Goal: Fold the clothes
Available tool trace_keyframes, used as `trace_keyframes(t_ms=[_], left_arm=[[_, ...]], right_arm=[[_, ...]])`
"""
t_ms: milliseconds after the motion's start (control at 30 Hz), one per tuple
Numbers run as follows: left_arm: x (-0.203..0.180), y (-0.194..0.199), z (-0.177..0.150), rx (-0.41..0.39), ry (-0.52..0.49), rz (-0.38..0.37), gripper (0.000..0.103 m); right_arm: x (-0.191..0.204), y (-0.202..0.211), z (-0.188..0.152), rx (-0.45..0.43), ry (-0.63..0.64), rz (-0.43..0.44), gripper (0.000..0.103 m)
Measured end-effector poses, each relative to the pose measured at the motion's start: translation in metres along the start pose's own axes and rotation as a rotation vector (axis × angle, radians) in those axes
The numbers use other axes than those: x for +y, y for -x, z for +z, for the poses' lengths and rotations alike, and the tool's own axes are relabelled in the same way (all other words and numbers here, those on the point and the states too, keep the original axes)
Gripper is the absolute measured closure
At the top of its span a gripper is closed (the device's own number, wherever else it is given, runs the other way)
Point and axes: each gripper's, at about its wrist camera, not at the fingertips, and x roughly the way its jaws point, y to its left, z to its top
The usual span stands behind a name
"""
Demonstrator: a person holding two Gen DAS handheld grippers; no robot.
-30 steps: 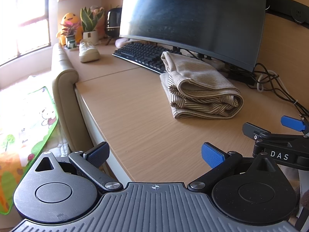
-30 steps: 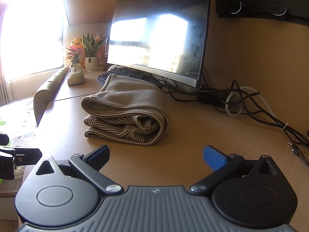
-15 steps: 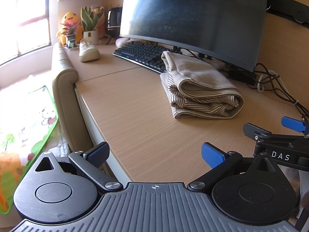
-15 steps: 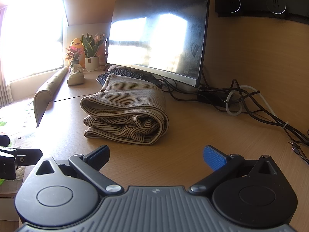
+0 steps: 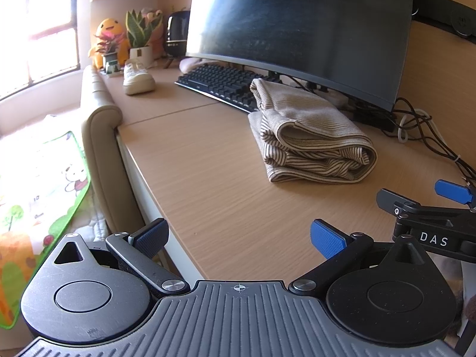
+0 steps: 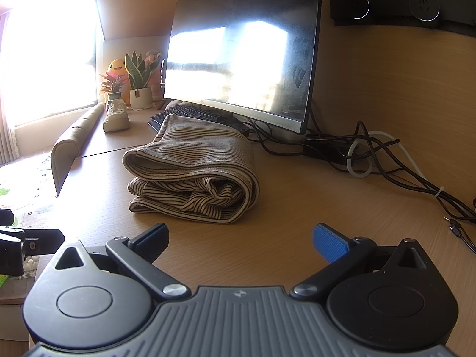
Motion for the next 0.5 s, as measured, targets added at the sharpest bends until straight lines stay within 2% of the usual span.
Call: trace_keyframes(t_ms=[500], left_arm=[[-0.0010, -0.0011, -0.0014, 0.011, -0.006, 0.001, 0.000]], right_arm=[[-0.0019, -0.0004, -0.0002, 0.004, -0.011, -0.001, 0.000]])
